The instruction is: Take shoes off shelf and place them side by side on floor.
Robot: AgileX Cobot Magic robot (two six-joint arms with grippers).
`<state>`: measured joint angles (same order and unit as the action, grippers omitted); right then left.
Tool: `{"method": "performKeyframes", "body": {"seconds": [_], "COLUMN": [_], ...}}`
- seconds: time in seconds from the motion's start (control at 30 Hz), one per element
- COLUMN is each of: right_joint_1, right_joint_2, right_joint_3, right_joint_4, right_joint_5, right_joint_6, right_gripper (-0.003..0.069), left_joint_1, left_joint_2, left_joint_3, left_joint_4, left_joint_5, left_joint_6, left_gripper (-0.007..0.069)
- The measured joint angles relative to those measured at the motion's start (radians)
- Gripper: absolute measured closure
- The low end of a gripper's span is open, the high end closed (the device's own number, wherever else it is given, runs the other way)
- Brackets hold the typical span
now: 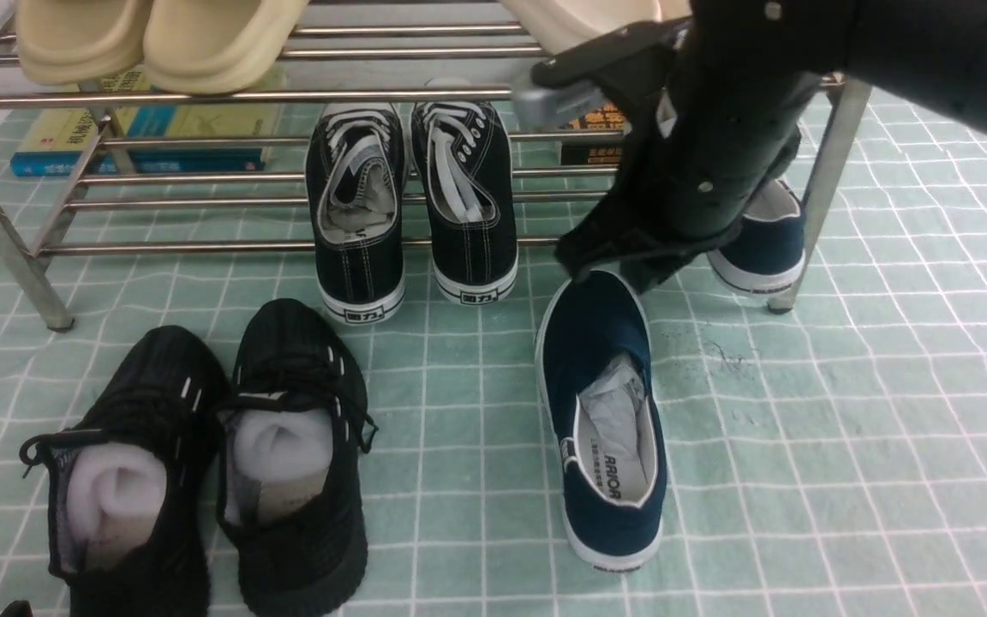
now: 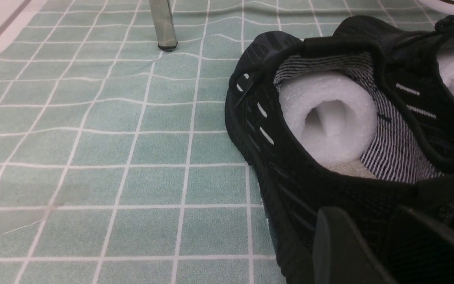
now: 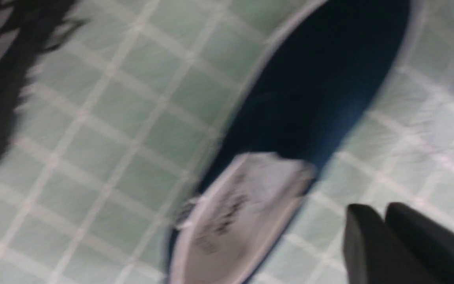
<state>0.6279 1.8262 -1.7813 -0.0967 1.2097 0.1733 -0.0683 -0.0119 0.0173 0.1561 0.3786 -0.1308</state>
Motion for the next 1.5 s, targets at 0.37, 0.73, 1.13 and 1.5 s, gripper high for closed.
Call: {"method": "performKeyframes", "body": {"seconds": [0.37,0.73,1.13,1.5], "right_joint_1": [-0.143,-0.167,-0.166,-0.116], "right_joint_2": [0.059,0.197,0.229,-0.036], "right_joint_3": [0.0,0.0,-0.001,0.024], "right_joint_4": [-0.05,-0.254,-0.263,-0.021], "right_joint_5": [-0.177,-0.332,-0.292,0.045], "right_joint_6": [-0.001,0.047,0.029,-0.005], "right_gripper": [0.0482,0.0241,0.0637,0.0643], "left_joint_1": [0.0,0.0,0.0,0.0], "left_joint_2": [0.0,0.0,0.0,0.0], "left_joint_3": [0.0,0.0,0.0,0.0], "left_joint_4": [0.0,0.0,0.0,0.0], "left_joint_5": [0.0,0.0,0.0,0.0], "left_joint_6": [0.0,0.0,0.0,0.0], "left_gripper": [0.0394,0.0386,0.0385,0.0385]}}
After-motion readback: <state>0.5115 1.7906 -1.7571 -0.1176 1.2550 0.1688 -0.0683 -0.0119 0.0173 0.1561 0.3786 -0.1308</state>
